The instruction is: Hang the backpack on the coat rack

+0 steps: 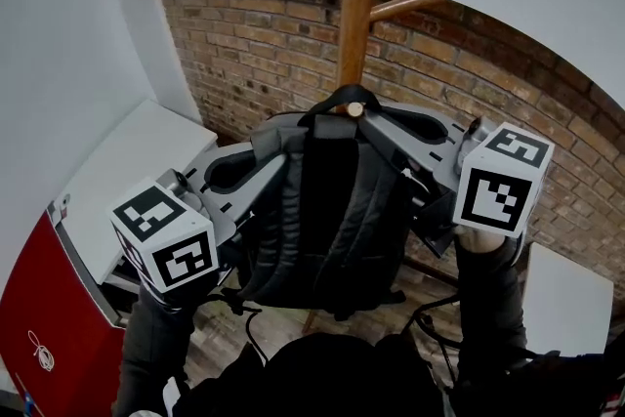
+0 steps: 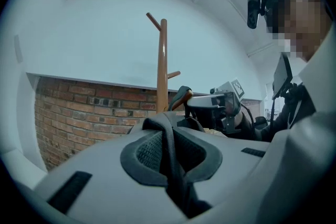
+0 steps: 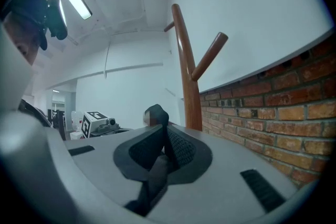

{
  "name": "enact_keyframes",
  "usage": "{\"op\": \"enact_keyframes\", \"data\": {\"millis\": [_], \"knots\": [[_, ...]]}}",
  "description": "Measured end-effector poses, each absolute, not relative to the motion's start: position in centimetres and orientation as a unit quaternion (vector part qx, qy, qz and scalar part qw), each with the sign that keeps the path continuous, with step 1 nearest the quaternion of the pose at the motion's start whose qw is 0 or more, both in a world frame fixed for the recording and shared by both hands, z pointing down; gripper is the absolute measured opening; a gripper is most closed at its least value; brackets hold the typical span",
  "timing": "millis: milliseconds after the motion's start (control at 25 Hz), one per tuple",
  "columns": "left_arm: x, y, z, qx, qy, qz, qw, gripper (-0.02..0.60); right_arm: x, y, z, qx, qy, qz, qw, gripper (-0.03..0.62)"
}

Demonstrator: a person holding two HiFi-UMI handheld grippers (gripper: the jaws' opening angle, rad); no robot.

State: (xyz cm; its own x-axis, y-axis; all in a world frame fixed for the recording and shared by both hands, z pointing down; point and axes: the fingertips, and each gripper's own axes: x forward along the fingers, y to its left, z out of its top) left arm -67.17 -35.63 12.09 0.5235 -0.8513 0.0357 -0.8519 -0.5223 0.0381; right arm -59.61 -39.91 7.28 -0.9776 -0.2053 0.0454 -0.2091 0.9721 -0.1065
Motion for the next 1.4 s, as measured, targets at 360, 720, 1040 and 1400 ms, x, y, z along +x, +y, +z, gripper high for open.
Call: {"op": "enact_keyframes", "data": {"millis": [360,720,1040,1400], "knots": [[-66.8,-37.5,14.9,0.863,-0.506,-0.007,-0.003,0.044,-59.8,-41.7,9.7,0.15,-0.988,0.029,-0.012,0.02],[-66.0,-34.4,15.6,0.817,-0.561,-0.037,-0.127,0.044,-58.8,-39.7,10.0,0.228,-0.962,-0.101,-0.113,0.021],[-65.3,-30.7,15.9,0.764,-0.616,-0.057,-0.181,0.065,-57.3,-34.3,10.3,0.214,-0.941,-0.174,-0.194,0.069],[-64.2,-24.8,18.0,0.71,-0.677,-0.076,-0.178,0.081,-54.7,-27.4,12.3,0.169,-0.937,-0.189,-0.24,0.072]]}}
